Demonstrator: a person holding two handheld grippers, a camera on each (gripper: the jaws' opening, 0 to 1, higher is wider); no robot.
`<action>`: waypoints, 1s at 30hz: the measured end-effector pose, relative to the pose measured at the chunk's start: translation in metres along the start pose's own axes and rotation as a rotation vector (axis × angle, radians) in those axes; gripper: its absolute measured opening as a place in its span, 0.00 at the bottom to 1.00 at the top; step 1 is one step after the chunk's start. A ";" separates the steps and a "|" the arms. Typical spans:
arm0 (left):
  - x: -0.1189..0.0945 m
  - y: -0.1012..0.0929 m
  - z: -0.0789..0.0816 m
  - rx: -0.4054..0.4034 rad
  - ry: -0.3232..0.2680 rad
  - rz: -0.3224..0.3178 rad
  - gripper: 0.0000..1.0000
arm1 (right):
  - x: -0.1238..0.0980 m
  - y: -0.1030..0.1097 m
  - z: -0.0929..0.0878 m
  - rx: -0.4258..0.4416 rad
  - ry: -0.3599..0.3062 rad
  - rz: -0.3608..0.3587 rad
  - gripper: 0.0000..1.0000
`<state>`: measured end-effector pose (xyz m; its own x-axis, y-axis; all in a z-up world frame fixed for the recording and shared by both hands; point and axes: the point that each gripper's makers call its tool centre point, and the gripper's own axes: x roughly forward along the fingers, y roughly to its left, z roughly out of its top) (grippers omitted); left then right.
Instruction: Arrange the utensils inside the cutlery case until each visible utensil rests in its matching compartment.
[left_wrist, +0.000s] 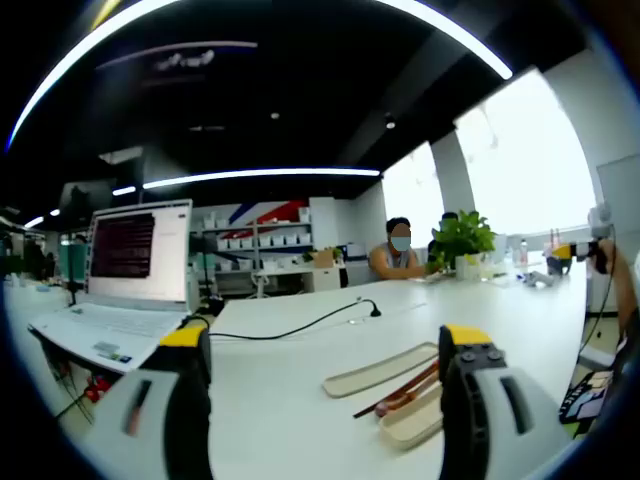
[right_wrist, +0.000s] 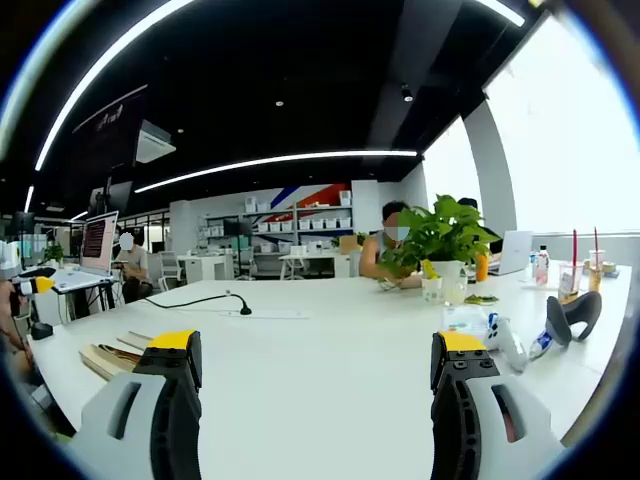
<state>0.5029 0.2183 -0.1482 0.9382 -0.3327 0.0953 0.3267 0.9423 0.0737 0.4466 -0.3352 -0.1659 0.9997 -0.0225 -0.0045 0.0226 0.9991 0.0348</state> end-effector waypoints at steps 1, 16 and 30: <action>0.000 0.000 0.000 0.000 0.001 -0.001 1.00 | 0.000 0.001 0.001 -0.003 -0.003 0.003 0.99; 0.009 -0.002 0.003 0.009 0.009 -0.012 1.00 | 0.010 0.005 0.003 -0.002 -0.002 0.020 0.99; 0.021 -0.007 -0.013 -0.009 0.047 -0.012 1.00 | 0.016 0.017 0.008 -0.014 -0.024 0.064 0.99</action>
<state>0.5223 0.2054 -0.1600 0.9386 -0.3417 0.0479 0.3385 0.9387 0.0652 0.4631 -0.3191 -0.1575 0.9989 0.0412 0.0210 -0.0417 0.9989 0.0207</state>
